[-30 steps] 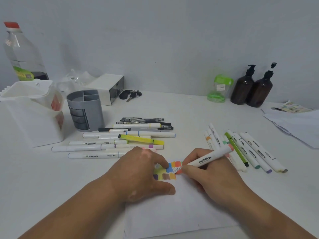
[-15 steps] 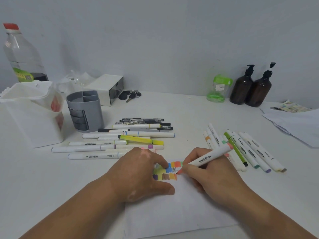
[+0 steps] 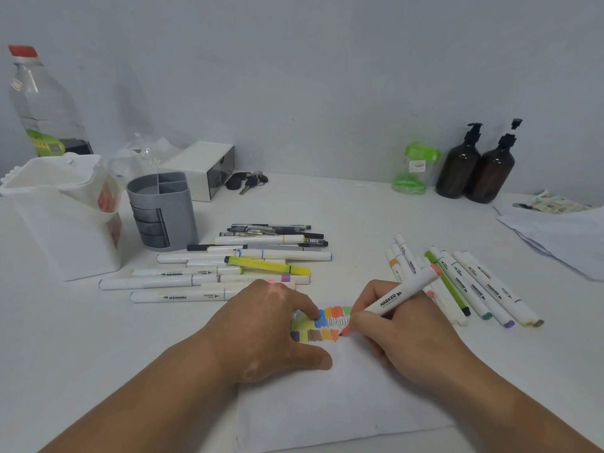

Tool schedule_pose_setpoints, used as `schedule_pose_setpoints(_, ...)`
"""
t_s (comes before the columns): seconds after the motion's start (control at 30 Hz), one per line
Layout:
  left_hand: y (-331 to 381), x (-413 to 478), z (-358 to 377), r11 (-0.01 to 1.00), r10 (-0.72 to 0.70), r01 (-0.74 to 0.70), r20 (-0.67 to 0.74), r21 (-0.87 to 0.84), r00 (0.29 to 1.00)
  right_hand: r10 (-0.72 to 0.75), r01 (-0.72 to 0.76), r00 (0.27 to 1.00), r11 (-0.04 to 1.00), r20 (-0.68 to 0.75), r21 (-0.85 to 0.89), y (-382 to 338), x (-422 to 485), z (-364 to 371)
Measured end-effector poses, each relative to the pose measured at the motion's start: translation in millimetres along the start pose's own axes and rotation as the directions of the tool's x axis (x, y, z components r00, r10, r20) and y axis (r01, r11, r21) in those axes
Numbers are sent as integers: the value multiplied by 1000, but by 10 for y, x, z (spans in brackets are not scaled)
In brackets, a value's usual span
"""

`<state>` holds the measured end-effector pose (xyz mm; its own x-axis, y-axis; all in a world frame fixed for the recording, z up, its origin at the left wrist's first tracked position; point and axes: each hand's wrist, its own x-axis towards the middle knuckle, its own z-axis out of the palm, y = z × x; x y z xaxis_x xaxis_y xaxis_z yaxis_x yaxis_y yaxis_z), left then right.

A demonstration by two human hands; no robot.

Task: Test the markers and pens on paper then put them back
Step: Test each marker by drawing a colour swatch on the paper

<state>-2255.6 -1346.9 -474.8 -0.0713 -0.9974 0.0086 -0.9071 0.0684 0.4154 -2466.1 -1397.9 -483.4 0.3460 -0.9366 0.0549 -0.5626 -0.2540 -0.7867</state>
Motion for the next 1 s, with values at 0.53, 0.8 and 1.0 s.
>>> schedule_pose_setpoints(0.53,-80,19,-164,567,-171,15,-100,-823,980,42,93,983,724,-177,684,25,142,-228)
schedule_pose_setpoints(0.8,-73,17,-118,728,-21,-73,-129,-681,991,-2,45,999,527,-52,849,-6,127,-254)
schedule_pose_setpoints(1.0,-32,25,-80,777,-80,-58,-188,-627,979,-90,109,994,602,-69,791,-41,89,-226)
